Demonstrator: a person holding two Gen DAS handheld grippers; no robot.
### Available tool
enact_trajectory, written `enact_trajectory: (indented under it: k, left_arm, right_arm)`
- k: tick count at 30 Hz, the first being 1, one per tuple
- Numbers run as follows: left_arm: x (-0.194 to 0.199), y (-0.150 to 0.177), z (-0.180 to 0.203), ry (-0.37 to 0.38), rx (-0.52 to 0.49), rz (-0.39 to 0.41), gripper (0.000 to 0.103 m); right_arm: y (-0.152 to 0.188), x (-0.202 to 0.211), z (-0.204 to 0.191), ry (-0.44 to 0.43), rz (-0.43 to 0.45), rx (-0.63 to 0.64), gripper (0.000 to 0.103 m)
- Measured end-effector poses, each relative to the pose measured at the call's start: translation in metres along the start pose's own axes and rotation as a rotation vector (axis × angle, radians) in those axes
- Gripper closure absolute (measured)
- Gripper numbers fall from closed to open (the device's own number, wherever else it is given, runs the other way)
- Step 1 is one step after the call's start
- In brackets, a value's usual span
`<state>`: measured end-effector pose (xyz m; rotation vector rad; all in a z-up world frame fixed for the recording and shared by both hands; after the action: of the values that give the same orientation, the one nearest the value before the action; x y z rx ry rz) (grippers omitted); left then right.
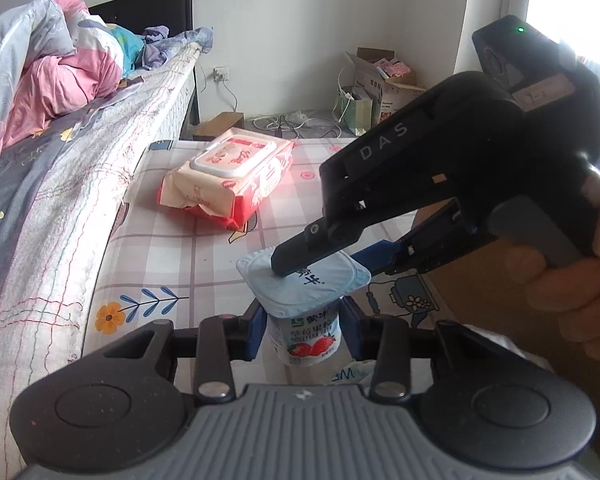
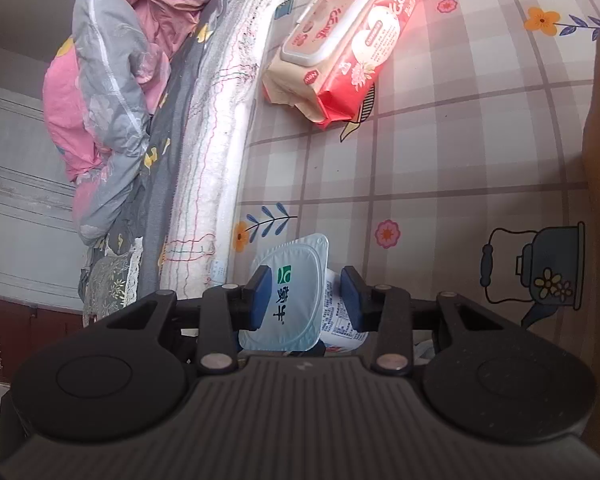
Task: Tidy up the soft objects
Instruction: 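Carry the white cup with the right tool into the box and release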
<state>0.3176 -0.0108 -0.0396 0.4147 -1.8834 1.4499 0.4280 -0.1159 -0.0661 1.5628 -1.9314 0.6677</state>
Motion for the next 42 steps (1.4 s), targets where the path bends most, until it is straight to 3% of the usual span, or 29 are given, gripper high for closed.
enact_trajectory:
  k: [6,11,16,21,26,32,38,42]
  left_arm:
    - [0.059,-0.030,0.033,0.021,-0.031,0.111,0.062]
    - [0.095,-0.051,0.085,0.102,-0.075,0.175,0.062]
    - [0.106,-0.058,0.153,0.220,-0.131,0.175,0.062]
    - [0.095,-0.042,0.214,0.336,-0.177,0.094,0.062]
    - [0.073,-0.018,0.253,0.394,-0.200,-0.011,0.062]
    - [0.055,0.015,0.265,0.425,-0.215,-0.132,0.062]
    - [0.054,0.020,0.267,0.399,-0.243,-0.116,0.060]
    - [0.065,0.017,0.258,0.388,-0.225,-0.098,0.060]
  right_arm:
    - [0.023,0.072,-0.020,-0.067,0.080,0.040,0.066]
    - [0.050,0.156,-0.013,-0.096,0.190,0.058,0.066]
    - [0.081,0.233,0.031,-0.076,0.288,0.012,0.066]
    - [0.113,0.277,0.100,-0.031,0.314,-0.100,0.066]
    - [0.139,0.283,0.164,0.000,0.265,-0.214,0.066]
    - [0.155,0.257,0.212,0.005,0.160,-0.309,0.065]
    - [0.160,0.231,0.244,0.035,0.066,-0.355,0.062]
    - [0.162,0.226,0.248,0.050,0.065,-0.333,0.064]
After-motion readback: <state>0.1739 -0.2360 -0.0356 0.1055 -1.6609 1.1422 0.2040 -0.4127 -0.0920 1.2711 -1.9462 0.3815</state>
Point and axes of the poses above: each gripper's, at about its wrist camera, not at the fingertips, and x roughly against the way its jaws point, z to its right, y to its underside, the point moved 6 cm from there along -x, roughly the way its jaws point, and after that the axes turned 12 degrees about -x, right-handed, at the moved point
